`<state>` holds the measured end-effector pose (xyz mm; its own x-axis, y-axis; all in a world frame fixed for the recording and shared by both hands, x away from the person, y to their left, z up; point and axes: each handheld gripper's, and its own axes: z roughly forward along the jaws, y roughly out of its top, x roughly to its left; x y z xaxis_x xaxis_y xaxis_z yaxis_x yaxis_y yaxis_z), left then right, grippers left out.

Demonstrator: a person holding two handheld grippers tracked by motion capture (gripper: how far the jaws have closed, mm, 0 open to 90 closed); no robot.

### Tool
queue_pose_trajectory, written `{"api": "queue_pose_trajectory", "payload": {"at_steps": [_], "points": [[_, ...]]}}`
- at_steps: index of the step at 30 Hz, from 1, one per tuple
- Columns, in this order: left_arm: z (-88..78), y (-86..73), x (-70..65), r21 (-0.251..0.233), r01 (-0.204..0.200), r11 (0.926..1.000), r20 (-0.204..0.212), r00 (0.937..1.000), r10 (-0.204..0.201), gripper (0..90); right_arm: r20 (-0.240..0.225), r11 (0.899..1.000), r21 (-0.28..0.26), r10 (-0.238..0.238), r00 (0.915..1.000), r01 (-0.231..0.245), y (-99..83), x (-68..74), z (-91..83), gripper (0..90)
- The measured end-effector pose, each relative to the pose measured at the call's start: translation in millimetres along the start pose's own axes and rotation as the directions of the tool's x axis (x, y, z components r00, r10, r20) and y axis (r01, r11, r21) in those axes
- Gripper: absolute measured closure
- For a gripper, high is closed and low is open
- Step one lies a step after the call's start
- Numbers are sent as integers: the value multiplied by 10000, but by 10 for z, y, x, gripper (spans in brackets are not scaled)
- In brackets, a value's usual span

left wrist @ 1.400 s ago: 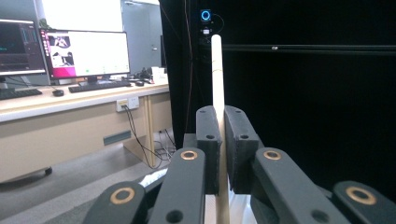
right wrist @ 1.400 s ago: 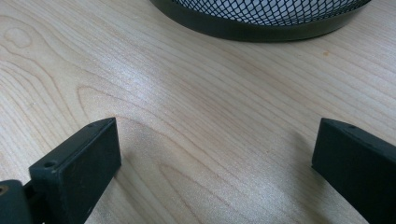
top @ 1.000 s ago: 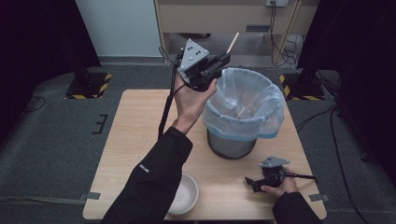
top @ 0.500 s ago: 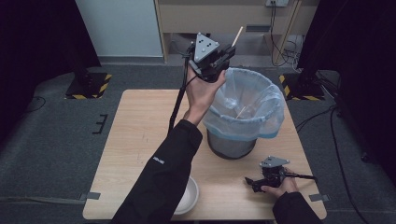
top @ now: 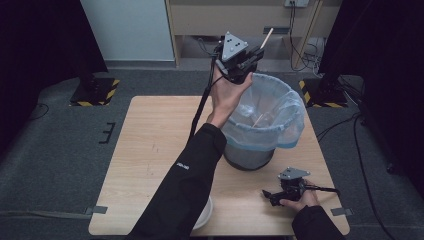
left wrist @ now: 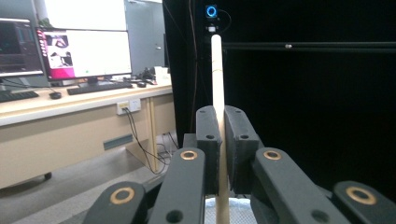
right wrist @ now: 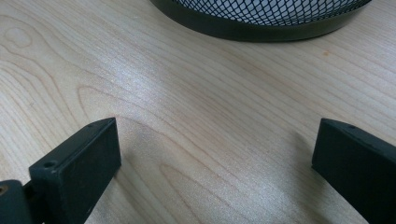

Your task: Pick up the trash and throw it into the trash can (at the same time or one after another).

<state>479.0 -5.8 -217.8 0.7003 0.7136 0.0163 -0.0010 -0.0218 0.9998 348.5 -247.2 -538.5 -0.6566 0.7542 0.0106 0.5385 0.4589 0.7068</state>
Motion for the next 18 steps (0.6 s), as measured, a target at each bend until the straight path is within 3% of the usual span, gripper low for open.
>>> {"api": "queue_pose_trajectory", "payload": {"at_steps": [5, 9, 14, 18], "points": [[83, -47, -3, 71, 230, 9997, 553, 9982, -234, 845, 1, 10000, -1, 1, 10000, -1, 0, 0, 0, 15], [99, -75, -2, 283, -79, 9996, 802, 9968, 56, 721, 1, 10000, -1, -1, 10000, 1, 0, 0, 0, 15], [-22, -9, -8, 96, -154, 9998, 985, 9950, 143, 612, -6, 10000, 9, 16, 10000, -16, 0, 2, 0, 13], [-278, 46, -5, 94, -284, 9996, 1178, 9927, 271, 554, -9, 10000, 11, 15, 10000, -15, 0, 2, 0, 13]]}}
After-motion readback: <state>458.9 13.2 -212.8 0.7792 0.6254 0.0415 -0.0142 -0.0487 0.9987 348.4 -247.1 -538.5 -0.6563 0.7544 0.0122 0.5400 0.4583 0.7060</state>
